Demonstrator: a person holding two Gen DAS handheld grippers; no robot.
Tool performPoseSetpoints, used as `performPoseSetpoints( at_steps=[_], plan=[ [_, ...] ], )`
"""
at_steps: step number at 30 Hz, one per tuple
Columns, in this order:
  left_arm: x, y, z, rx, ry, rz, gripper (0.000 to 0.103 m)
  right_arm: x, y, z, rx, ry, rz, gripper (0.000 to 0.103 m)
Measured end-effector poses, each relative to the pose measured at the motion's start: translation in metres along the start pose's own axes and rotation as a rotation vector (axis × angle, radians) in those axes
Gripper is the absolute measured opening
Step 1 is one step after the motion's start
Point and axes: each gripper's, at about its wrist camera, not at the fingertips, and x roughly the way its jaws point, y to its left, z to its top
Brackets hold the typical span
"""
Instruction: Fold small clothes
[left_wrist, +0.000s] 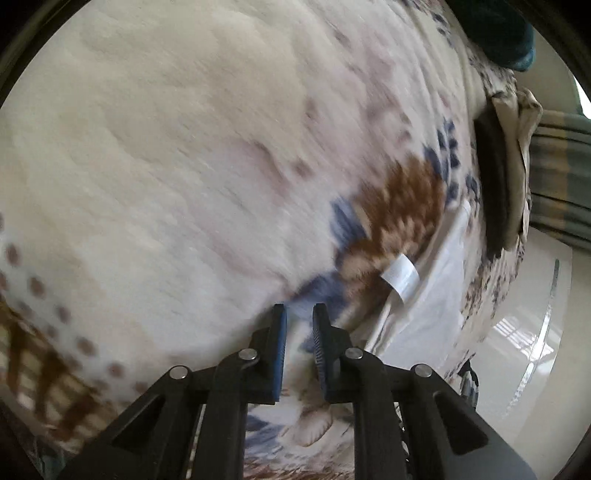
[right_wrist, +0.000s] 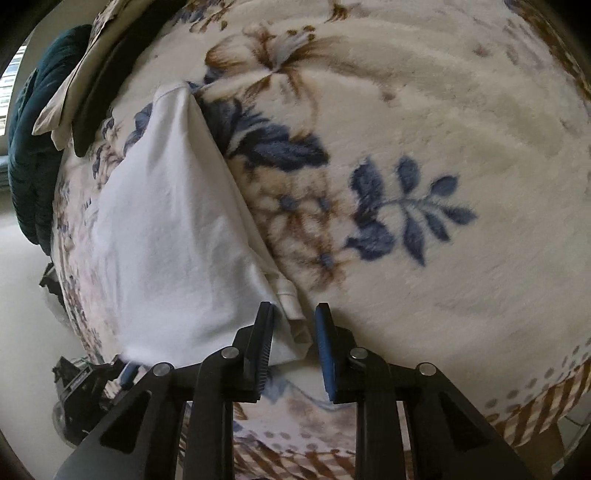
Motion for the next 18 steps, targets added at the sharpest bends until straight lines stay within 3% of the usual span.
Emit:
performPoseSetpoints(
  at_steps=[3,4,5,7,10,14,18],
  plan=[
    [-0.003,-0.014,0.001,0.096,0.013,-0.026,0.041,-0.005,-0.007,0.001,0.013,0.009,0.019,0.025],
    [-0.003,-0.024,0.0,0.153,0.017,-0.033,0.058,-0.006,-0.009,0.001,0.018,0.014,0.035,0.029],
    [-0.002,-0.034,-0.002,0.209,0.02,-0.051,0.063,-0.009,-0.01,0.001,0.022,0.018,0.067,0.035],
    [0.004,-0.051,-0.001,0.305,0.038,-0.087,0.063,-0.017,-0.015,0.003,0.016,0.008,0.115,0.058],
    [0.037,-0.079,0.006,0.4,0.112,-0.149,0.063,-0.021,-0.013,0.014,-0.031,-0.021,0.192,0.068],
    [0.087,-0.103,0.018,0.479,0.23,-0.171,0.063,0.007,-0.004,0.048,-0.102,0.042,0.284,0.068],
    [0.11,-0.121,0.02,0.519,0.286,-0.215,0.063,0.035,0.008,0.071,-0.136,0.129,0.383,0.07]
  ],
)
